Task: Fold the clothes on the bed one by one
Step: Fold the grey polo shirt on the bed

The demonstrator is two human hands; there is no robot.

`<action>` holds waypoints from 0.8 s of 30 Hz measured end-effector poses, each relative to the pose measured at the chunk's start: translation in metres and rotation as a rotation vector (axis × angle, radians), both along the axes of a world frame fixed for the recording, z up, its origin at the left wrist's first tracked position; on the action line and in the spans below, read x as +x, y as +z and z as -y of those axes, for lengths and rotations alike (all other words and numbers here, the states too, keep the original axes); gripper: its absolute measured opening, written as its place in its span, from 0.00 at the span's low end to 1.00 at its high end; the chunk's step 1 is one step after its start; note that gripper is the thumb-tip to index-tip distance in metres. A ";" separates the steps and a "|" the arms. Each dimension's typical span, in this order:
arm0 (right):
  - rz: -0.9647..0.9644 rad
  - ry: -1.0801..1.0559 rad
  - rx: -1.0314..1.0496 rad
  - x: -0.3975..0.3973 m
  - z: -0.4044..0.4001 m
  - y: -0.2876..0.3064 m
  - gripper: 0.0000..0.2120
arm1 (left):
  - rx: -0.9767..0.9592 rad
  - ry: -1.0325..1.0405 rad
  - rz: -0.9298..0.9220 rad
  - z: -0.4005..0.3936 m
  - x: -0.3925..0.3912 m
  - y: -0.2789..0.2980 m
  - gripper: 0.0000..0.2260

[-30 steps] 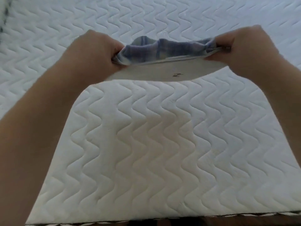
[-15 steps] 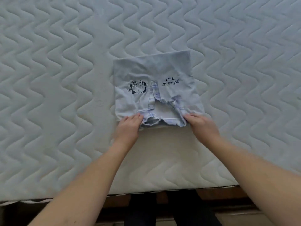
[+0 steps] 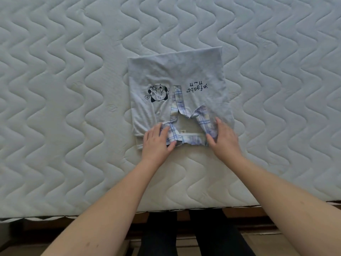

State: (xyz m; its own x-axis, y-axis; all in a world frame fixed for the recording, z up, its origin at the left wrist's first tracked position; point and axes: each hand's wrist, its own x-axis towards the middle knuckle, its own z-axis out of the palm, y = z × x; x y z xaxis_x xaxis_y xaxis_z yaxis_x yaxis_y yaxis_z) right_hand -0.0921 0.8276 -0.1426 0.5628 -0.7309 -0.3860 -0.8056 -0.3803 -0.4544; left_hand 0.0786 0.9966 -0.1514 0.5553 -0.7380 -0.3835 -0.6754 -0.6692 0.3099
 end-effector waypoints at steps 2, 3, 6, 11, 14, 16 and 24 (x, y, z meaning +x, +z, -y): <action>0.011 0.038 0.017 0.017 0.006 0.001 0.37 | -0.016 0.093 -0.080 0.011 0.010 0.002 0.29; 0.002 0.077 0.021 0.025 0.009 0.001 0.38 | -0.002 0.115 -0.121 0.016 0.015 0.003 0.28; -0.050 0.162 0.044 0.050 0.014 0.000 0.41 | 0.018 0.085 -0.164 0.024 0.026 0.004 0.18; -0.140 0.344 -0.094 0.070 0.018 -0.007 0.25 | -0.073 0.004 -0.134 0.023 0.030 0.009 0.11; -0.054 0.314 -0.196 0.075 0.019 -0.008 0.11 | -0.189 -0.008 -0.122 0.018 0.025 0.012 0.09; 0.022 0.262 -0.188 0.079 0.021 -0.004 0.08 | -0.256 0.002 -0.143 0.014 0.021 0.011 0.06; 0.256 0.134 -0.078 0.079 0.022 0.009 0.06 | -0.228 -0.099 -0.310 0.022 0.017 0.006 0.15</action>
